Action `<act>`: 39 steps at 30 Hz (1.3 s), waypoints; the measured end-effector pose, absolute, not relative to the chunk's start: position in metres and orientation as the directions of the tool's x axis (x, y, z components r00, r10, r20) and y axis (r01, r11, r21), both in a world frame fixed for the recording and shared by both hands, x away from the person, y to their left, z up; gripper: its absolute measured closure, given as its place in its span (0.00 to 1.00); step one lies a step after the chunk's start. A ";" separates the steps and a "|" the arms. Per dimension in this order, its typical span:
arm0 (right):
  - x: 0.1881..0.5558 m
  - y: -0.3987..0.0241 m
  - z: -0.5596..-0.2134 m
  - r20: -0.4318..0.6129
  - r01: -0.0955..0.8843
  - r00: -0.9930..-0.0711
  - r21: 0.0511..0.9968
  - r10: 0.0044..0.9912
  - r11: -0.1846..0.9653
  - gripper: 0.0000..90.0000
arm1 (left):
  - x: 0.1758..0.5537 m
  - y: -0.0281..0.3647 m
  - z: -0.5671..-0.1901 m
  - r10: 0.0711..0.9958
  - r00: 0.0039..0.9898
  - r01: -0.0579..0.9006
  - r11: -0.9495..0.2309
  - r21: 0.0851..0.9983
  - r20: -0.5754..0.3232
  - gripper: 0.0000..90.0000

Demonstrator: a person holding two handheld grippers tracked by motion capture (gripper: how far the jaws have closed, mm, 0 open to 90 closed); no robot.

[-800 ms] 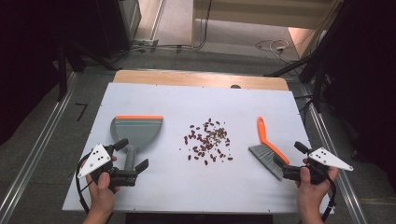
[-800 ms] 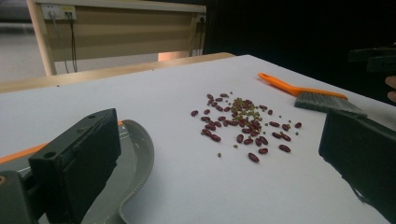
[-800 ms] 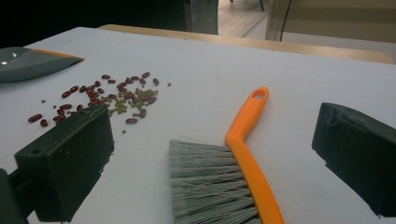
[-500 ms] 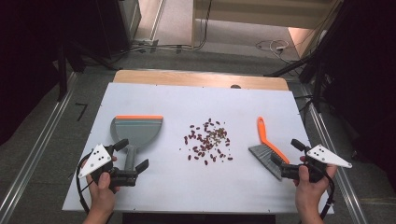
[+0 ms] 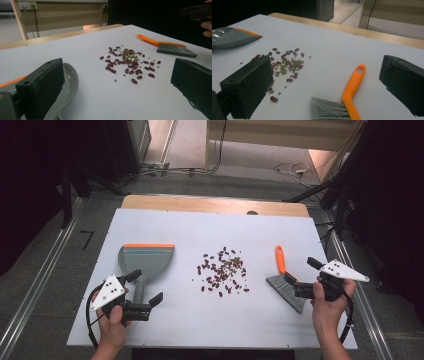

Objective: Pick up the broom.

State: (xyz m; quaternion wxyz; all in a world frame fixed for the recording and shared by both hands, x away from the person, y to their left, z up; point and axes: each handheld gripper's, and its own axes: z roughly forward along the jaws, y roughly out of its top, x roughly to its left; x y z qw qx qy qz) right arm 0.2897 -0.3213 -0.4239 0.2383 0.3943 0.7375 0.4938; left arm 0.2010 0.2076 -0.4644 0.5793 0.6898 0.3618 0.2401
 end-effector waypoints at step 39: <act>0.383 -0.301 -0.466 0.066 0.775 -0.354 0.579 0.933 0.253 0.55 | 0.204 0.205 -0.466 0.764 0.640 0.230 -0.083 0.970 -0.087 0.00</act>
